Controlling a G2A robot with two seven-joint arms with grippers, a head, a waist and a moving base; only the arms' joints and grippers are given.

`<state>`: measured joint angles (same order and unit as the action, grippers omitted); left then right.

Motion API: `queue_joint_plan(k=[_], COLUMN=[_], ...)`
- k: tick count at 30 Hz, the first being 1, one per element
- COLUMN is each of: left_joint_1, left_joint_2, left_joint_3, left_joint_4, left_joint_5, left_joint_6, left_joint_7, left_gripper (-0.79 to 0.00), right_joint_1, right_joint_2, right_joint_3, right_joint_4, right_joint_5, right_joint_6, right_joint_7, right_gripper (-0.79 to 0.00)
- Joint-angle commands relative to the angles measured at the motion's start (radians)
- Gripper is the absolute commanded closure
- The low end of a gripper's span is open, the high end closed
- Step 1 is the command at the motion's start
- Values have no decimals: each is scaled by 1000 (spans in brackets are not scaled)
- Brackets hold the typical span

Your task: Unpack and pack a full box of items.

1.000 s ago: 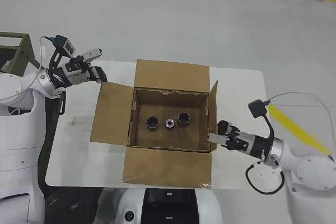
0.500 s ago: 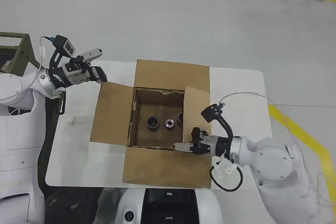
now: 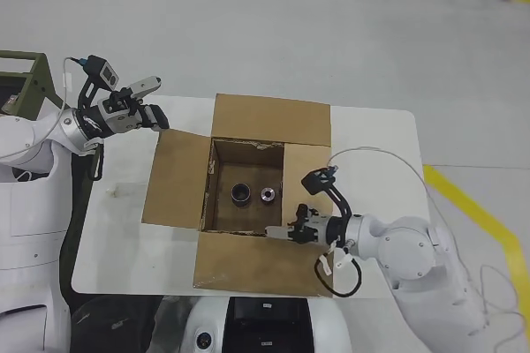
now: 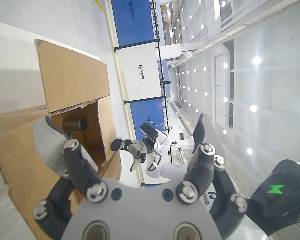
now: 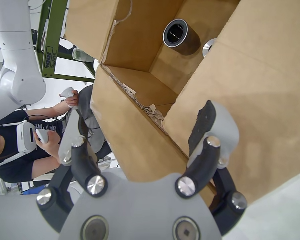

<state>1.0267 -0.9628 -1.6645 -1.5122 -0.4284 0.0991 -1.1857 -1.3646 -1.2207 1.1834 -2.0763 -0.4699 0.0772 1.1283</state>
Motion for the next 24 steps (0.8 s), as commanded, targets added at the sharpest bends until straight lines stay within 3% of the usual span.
queue_joint_plan(k=[1,6,12,24], left_joint_1=[0,0,0,0], left_joint_2=[0,0,0,0], left_joint_3=[0,0,0,0], left_joint_4=[0,0,0,0], left_joint_5=[0,0,0,0], left_joint_6=[0,0,0,0], left_joint_7=[0,0,0,0], left_gripper=[-785,-785,-785,-785], right_joint_1=[-1,-18,-73,-175], right_joint_2=[1,10,25,52], right_joint_3=[2,55,195,500], right_joint_4=[-3,-42,-68,31], right_joint_5=[11,57,139,340], right_joint_6=[2,-1,-19,-66], right_joint_7=[-9,-34,-66,-122], right_gripper=[-785,-785,-785,-785])
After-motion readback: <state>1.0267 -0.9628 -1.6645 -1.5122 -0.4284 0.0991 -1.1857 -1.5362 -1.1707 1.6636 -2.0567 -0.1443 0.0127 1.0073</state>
